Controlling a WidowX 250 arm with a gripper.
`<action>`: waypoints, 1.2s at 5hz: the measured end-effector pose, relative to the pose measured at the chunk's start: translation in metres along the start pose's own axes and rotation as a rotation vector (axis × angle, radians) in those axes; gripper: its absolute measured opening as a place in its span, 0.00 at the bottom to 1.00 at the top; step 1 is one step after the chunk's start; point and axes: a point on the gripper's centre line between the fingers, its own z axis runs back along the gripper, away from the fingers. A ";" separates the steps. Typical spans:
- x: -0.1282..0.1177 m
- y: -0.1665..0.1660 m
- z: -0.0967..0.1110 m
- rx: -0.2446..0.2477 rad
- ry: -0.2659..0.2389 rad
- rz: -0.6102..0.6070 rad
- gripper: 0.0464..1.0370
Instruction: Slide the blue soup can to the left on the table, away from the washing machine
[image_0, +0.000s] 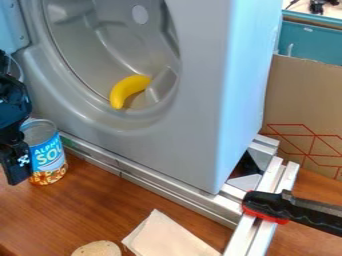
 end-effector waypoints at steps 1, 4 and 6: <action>-0.001 -0.001 -0.004 -0.010 0.010 0.000 0.97; 0.055 0.004 0.007 0.046 -0.191 0.000 0.97; 0.092 0.025 0.001 0.104 -0.344 0.034 0.97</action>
